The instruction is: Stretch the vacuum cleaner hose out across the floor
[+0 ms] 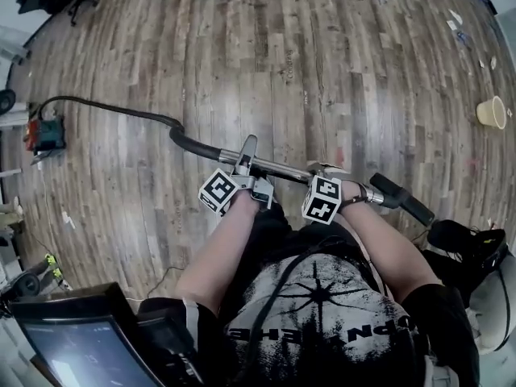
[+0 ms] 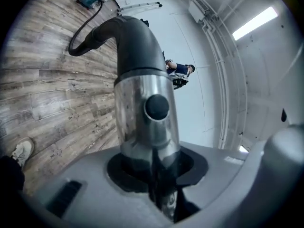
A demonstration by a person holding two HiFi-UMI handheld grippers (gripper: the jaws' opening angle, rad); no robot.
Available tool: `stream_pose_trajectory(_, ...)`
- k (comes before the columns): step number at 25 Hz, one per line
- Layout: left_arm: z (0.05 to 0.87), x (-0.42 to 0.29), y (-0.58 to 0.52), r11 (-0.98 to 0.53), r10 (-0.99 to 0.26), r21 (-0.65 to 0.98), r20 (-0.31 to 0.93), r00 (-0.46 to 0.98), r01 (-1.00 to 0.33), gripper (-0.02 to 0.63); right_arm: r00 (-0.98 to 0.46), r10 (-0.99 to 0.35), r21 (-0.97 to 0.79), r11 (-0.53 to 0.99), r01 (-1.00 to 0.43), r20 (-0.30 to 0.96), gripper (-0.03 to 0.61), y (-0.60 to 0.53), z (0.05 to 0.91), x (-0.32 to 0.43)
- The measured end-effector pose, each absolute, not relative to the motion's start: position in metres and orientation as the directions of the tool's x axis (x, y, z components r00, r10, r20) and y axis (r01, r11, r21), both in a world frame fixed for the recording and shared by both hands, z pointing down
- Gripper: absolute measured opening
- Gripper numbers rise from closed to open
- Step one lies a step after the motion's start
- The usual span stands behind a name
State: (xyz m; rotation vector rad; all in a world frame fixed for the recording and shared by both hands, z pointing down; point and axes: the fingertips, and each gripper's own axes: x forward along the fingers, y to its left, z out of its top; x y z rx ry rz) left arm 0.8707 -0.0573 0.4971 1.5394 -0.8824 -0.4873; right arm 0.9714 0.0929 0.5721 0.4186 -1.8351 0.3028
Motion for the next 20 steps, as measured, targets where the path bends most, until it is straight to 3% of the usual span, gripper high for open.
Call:
stream_pose_trajectory(3, 0.502, 0.887, -0.057, 0.017, -0.716, 0.978, 0.155, 0.681, -0.206, 0.117, -0.241, -0.133, 0.006, 0.886, -0.464, 0.961, 0.086, 0.088, 0.579, 0.978)
stream_pose_trajectory(8, 0.524, 0.910, -0.036, -0.002, -0.633, 0.960, 0.215, 0.743, -0.279, 0.159, -0.226, -0.123, 0.000, 0.878, -0.479, 0.966, 0.087, 0.095, 0.595, 1.005)
stream_pose_trajectory(14, 0.548, 0.930, 0.002, 0.043, -0.641, 0.961, 0.237, 0.730, -0.274, 0.188, -0.202, -0.130, 0.025, 0.891, -0.454, 0.971, 0.087, 0.080, 0.629, 1.056)
stream_pose_trajectory(17, 0.567, 0.946, 0.027, -0.024, -0.585, 0.949, 0.242, 0.774, -0.315, 0.107, -0.190, -0.140, 0.047, 0.904, -0.424, 0.972, 0.087, 0.075, 0.664, 1.079)
stream_pose_trajectory(20, 0.587, 0.979, 0.037, -0.213, -0.481, 0.926, 0.179, 0.858, -0.312, 0.002, -0.177, -0.152, 0.069, 0.911, -0.407, 0.972, 0.087, 0.069, 0.713, 1.101)
